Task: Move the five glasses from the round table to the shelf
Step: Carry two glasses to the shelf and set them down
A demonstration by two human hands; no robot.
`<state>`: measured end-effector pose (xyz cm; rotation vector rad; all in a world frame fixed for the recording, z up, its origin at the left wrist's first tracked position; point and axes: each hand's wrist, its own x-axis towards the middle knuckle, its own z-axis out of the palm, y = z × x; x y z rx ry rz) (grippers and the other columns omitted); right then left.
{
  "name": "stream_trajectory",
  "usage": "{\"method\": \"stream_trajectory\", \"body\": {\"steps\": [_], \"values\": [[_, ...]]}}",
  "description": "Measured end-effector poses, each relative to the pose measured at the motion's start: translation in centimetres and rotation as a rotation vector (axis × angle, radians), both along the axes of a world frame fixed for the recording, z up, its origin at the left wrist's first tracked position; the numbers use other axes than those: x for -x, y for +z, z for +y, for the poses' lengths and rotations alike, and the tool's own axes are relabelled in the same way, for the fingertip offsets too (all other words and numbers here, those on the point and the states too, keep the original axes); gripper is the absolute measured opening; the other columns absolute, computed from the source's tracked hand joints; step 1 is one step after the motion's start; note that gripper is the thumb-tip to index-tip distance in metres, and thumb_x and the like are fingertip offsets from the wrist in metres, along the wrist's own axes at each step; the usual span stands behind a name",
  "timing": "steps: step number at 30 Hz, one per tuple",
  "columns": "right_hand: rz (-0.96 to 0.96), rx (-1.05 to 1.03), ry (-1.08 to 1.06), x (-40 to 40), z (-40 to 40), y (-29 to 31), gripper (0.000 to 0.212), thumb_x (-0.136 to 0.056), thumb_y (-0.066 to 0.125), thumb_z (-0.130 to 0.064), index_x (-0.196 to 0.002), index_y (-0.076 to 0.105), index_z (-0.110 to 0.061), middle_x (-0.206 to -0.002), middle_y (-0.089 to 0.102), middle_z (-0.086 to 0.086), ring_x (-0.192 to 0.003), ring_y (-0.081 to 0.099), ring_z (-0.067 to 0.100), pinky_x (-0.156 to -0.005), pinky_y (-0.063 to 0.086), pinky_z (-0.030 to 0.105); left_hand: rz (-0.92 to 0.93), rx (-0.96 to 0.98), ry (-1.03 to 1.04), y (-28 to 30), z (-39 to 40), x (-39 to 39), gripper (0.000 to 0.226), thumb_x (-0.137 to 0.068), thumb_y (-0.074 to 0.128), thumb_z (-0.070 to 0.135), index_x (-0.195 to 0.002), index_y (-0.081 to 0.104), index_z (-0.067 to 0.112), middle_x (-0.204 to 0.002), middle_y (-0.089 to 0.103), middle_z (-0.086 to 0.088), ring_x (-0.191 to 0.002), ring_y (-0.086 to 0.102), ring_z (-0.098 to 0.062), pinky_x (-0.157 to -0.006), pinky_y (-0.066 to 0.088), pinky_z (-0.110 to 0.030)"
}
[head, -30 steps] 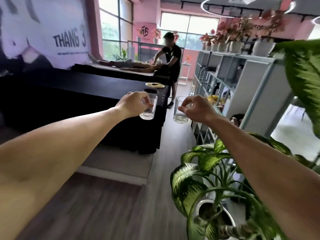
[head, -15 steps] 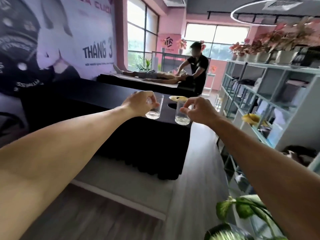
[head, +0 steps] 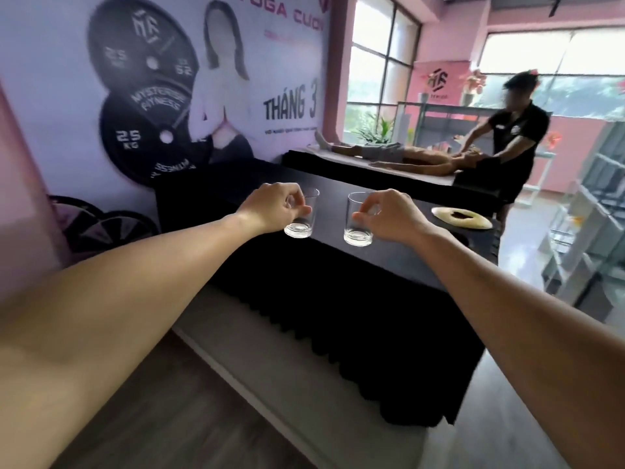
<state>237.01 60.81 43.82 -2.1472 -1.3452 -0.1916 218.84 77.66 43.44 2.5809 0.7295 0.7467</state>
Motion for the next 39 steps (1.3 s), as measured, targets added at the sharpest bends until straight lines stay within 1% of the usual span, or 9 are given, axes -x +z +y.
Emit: {"method": "stream_trajectory", "body": {"steps": [4,9,12,16,20,24,30,34,39], "values": [[0.02,0.015,0.137,-2.9,8.8,0.6,0.011,-0.077,0.072,-0.039,-0.072,0.064,-0.032,-0.089,0.062,-0.004,-0.092,0.058,0.017,-0.081,0.041,0.024,-0.02,0.001,0.145,0.4,6.6,-1.0,0.021,-0.082,0.073,0.046,-0.088,0.068,0.026,-0.083,0.069,0.004,-0.085,0.067,-0.016,-0.077,0.05,-0.029],[0.037,0.0,0.305,-3.4,19.8,1.9,0.012,-0.075,0.073,-0.04,-0.067,0.066,-0.035,-0.085,0.065,-0.01,-0.084,0.057,0.01,-0.079,0.039,0.02,-0.061,0.011,0.328,0.8,13.8,0.7,0.018,-0.081,0.072,0.05,-0.081,0.063,0.034,-0.072,0.065,0.013,-0.076,0.064,-0.009,-0.06,0.039,-0.018],[0.053,-0.01,0.411,-1.8,25.8,1.9,0.009,-0.075,0.074,-0.039,-0.072,0.07,-0.032,-0.079,0.065,-0.01,-0.08,0.059,0.012,-0.075,0.041,0.021,-0.058,0.03,0.422,0.7,17.5,3.1,0.019,-0.08,0.073,0.048,-0.079,0.063,0.032,-0.078,0.07,0.007,-0.077,0.068,-0.011,-0.063,0.046,-0.022],[0.062,0.018,0.564,1.8,33.5,1.6,0.012,-0.078,0.074,-0.037,-0.069,0.067,-0.032,-0.07,0.057,-0.019,-0.077,0.056,0.009,-0.074,0.039,0.021,-0.054,0.041,0.566,0.3,22.0,7.4,0.018,-0.08,0.075,0.043,-0.081,0.064,0.028,-0.079,0.07,0.003,-0.078,0.068,-0.017,-0.065,0.046,-0.026],[0.064,0.019,0.701,6.5,41.2,1.4,0.01,-0.08,0.074,-0.036,-0.077,0.071,-0.027,-0.073,0.058,-0.018,-0.076,0.055,0.007,-0.074,0.041,0.023,-0.027,0.007,0.678,-0.3,27.2,12.7,0.02,-0.083,0.073,0.043,-0.087,0.066,0.024,-0.088,0.07,0.001,-0.082,0.063,-0.017,-0.062,0.041,-0.024],[0.029,0.027,0.789,11.5,48.7,1.7,0.015,-0.081,0.072,-0.036,-0.085,0.074,-0.022,-0.078,0.062,-0.011,-0.082,0.058,0.012,-0.075,0.042,0.025,-0.009,-0.009,0.747,-0.2,32.6,18.0,0.025,-0.084,0.071,0.045,-0.093,0.068,0.022,-0.087,0.07,0.0,-0.086,0.065,-0.021,-0.077,0.051,-0.033],[0.035,0.049,0.844,18.2,60.3,4.1,0.015,-0.08,0.074,-0.038,-0.084,0.072,-0.024,-0.081,0.063,-0.009,-0.082,0.059,0.012,-0.071,0.041,0.025,-0.008,-0.045,0.793,2.4,42.6,25.3,0.022,-0.083,0.071,0.047,-0.087,0.067,0.026,-0.082,0.067,0.003,-0.086,0.064,-0.021,-0.072,0.048,-0.031],[0.04,0.043,0.879,22.6,67.1,4.0,0.012,-0.082,0.071,-0.039,-0.081,0.069,-0.028,-0.087,0.064,-0.005,-0.083,0.058,0.013,-0.068,0.042,0.026,-0.026,-0.057,0.814,2.8,48.6,29.4,0.023,-0.084,0.071,0.046,-0.09,0.067,0.024,-0.096,0.071,-0.002,-0.093,0.065,-0.021,-0.082,0.053,-0.036],[0.023,0.119,0.967,28.5,75.7,2.4,0.012,-0.085,0.07,-0.037,-0.085,0.07,-0.024,-0.092,0.062,-0.008,-0.086,0.056,0.012,-0.068,0.039,0.023,-0.012,-0.046,0.844,1.2,55.4,34.7,0.016,-0.084,0.07,0.047,-0.08,0.062,0.033,-0.081,0.064,0.009,-0.084,0.063,-0.017,-0.07,0.045,-0.029]]}}
